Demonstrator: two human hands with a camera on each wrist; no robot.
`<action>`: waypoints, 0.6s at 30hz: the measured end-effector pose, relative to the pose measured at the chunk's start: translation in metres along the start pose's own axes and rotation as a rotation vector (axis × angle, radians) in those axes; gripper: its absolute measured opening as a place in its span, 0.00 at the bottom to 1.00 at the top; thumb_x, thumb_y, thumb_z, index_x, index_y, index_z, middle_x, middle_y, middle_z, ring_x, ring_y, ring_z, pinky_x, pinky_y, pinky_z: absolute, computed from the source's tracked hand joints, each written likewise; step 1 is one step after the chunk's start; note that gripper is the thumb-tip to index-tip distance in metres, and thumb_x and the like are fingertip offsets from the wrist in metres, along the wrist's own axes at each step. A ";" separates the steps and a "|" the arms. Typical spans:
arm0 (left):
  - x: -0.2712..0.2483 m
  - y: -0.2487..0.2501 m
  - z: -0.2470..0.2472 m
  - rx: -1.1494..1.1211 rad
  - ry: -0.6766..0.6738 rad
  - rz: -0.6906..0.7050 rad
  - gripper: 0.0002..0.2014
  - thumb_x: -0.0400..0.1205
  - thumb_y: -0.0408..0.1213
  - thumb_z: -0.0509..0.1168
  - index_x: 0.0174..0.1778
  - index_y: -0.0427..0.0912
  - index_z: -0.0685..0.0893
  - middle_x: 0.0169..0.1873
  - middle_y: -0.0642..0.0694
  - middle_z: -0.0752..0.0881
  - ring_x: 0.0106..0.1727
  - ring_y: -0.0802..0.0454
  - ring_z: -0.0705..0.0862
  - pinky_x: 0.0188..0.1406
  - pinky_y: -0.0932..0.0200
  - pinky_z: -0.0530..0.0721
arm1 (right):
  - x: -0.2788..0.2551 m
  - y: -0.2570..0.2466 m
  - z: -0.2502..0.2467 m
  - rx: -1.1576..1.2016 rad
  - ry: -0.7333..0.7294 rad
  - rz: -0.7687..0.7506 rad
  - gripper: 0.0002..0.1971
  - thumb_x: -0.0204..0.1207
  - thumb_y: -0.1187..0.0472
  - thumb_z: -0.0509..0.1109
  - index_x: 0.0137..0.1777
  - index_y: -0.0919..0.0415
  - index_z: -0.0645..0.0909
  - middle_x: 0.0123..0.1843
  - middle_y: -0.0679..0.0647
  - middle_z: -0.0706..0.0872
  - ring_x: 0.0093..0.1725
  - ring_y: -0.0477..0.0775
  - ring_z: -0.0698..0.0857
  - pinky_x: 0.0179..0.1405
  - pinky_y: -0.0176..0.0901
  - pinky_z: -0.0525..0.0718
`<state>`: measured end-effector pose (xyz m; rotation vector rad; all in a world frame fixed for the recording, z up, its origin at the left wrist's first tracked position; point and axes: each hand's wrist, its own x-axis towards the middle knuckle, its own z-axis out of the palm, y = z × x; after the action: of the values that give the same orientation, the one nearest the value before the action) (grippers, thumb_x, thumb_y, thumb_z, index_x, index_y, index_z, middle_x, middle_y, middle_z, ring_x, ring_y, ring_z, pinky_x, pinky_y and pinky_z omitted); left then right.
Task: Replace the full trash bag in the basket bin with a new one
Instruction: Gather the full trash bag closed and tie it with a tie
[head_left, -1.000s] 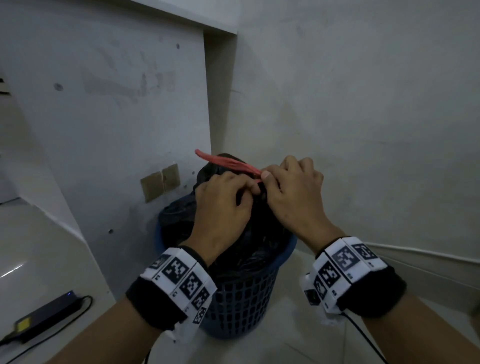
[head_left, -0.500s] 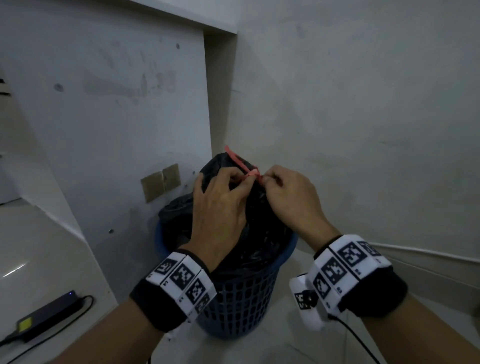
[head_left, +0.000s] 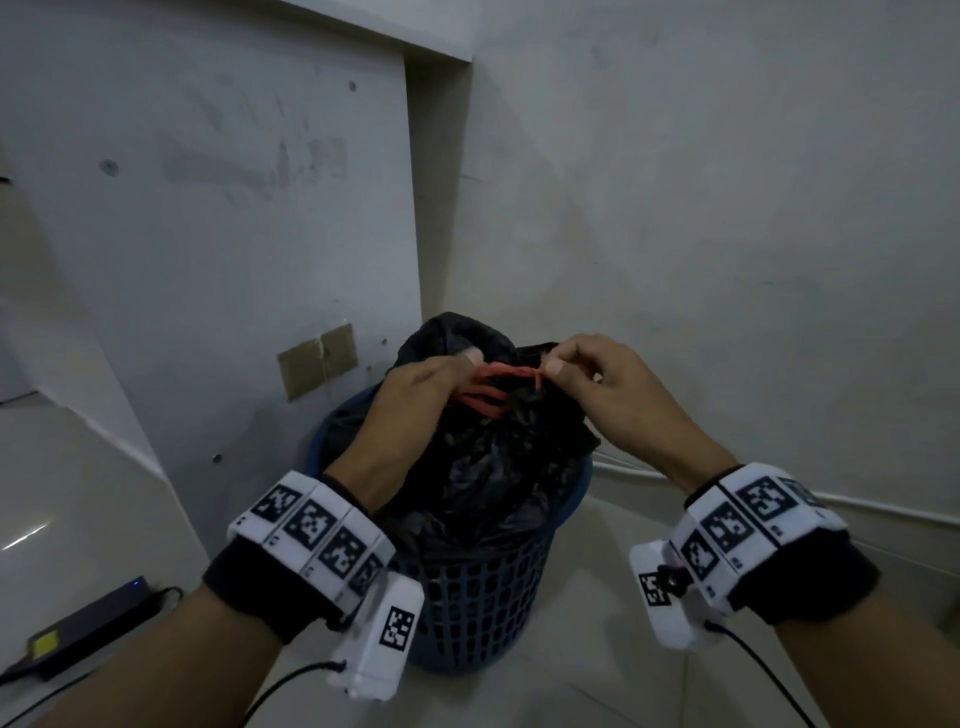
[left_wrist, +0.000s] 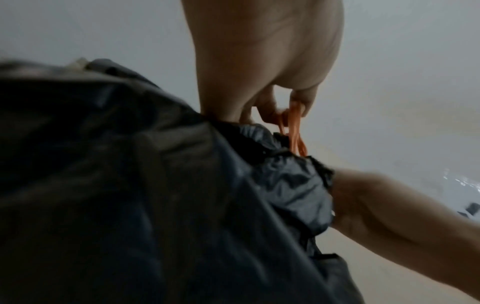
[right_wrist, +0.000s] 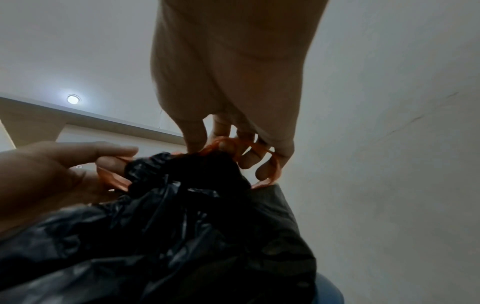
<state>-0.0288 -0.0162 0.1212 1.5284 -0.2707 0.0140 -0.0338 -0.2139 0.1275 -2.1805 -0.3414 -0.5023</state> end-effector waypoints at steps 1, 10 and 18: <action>0.000 0.002 -0.002 -0.065 0.035 -0.019 0.17 0.82 0.48 0.65 0.41 0.39 0.92 0.42 0.38 0.92 0.46 0.41 0.90 0.56 0.48 0.86 | 0.001 0.002 0.000 -0.017 0.036 -0.003 0.09 0.81 0.55 0.66 0.40 0.54 0.82 0.42 0.54 0.85 0.42 0.52 0.83 0.43 0.46 0.80; 0.005 0.006 -0.027 -0.266 0.187 0.053 0.23 0.82 0.53 0.61 0.23 0.50 0.65 0.17 0.52 0.66 0.21 0.56 0.69 0.31 0.60 0.75 | -0.003 0.006 -0.005 0.133 0.284 0.159 0.21 0.80 0.54 0.67 0.29 0.63 0.67 0.21 0.47 0.67 0.22 0.51 0.69 0.25 0.47 0.73; 0.015 -0.012 -0.038 -0.666 0.342 -0.154 0.15 0.88 0.41 0.56 0.35 0.42 0.75 0.28 0.48 0.84 0.32 0.55 0.86 0.36 0.63 0.88 | -0.012 0.035 0.000 0.603 0.342 0.632 0.10 0.77 0.68 0.65 0.33 0.63 0.74 0.21 0.54 0.72 0.25 0.54 0.73 0.25 0.45 0.72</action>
<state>-0.0054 0.0187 0.1117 0.8591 0.1148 0.0569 -0.0300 -0.2355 0.0981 -1.4675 0.3442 -0.3408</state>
